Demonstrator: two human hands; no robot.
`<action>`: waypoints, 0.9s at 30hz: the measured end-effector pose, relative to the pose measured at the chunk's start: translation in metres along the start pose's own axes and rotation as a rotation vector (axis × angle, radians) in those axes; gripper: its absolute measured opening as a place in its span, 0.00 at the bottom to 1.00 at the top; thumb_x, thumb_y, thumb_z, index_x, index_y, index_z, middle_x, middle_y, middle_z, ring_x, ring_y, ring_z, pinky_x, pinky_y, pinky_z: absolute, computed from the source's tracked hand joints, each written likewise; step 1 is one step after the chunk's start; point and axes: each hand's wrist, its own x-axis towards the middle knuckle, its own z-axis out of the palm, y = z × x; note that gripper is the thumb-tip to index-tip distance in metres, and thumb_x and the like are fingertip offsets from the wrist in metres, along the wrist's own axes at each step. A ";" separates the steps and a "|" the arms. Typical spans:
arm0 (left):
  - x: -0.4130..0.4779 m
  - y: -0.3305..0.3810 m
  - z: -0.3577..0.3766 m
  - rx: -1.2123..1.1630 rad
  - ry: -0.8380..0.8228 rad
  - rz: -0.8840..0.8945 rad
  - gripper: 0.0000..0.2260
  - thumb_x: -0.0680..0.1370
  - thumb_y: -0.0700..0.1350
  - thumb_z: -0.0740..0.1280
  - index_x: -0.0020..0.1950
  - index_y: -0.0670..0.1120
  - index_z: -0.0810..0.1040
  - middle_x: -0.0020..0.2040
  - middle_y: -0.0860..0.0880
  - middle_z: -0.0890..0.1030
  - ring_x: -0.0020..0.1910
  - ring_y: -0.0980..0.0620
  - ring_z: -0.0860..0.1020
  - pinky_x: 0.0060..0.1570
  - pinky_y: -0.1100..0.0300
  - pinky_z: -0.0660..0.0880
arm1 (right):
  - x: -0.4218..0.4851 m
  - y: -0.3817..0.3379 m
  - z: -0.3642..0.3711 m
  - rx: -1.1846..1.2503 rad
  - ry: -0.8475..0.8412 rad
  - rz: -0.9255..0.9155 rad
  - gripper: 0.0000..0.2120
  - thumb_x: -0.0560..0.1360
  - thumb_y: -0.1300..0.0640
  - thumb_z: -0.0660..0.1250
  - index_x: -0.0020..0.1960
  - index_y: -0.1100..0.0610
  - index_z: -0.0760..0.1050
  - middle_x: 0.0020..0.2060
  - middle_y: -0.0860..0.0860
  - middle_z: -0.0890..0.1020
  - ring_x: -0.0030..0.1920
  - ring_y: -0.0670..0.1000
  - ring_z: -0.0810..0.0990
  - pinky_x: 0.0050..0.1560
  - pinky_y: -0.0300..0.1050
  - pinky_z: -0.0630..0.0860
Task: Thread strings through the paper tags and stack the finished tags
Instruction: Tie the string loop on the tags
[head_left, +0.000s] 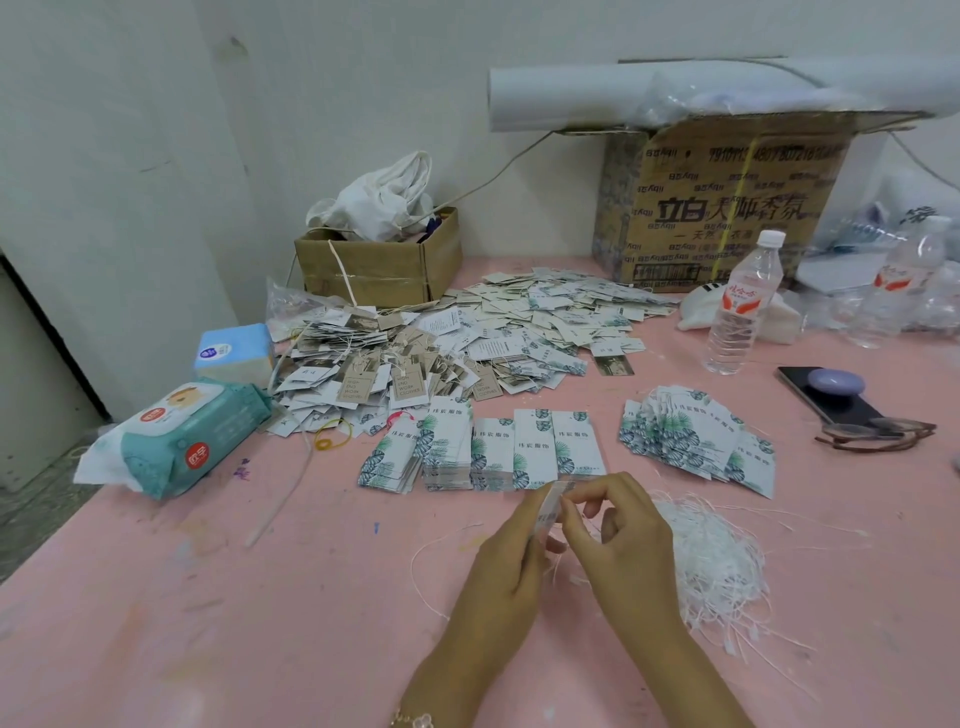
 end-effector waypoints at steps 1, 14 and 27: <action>0.000 -0.001 0.000 0.019 0.005 0.006 0.19 0.85 0.44 0.54 0.71 0.63 0.67 0.60 0.59 0.79 0.52 0.52 0.80 0.56 0.55 0.77 | 0.000 -0.001 0.000 0.041 0.005 0.019 0.15 0.70 0.62 0.73 0.38 0.43 0.74 0.37 0.44 0.74 0.26 0.44 0.67 0.29 0.30 0.61; -0.001 -0.008 -0.001 0.126 -0.027 0.004 0.24 0.83 0.46 0.53 0.74 0.69 0.58 0.63 0.65 0.75 0.54 0.59 0.79 0.57 0.62 0.75 | 0.008 -0.002 -0.006 0.369 -0.096 0.336 0.06 0.71 0.62 0.74 0.38 0.54 0.79 0.36 0.53 0.82 0.29 0.51 0.76 0.29 0.32 0.69; 0.002 -0.010 0.002 -0.112 -0.045 -0.075 0.19 0.81 0.54 0.59 0.72 0.66 0.65 0.53 0.51 0.80 0.51 0.53 0.76 0.59 0.45 0.75 | 0.010 -0.003 -0.013 0.766 -0.358 0.761 0.10 0.76 0.57 0.66 0.53 0.63 0.77 0.18 0.46 0.65 0.17 0.43 0.58 0.18 0.36 0.67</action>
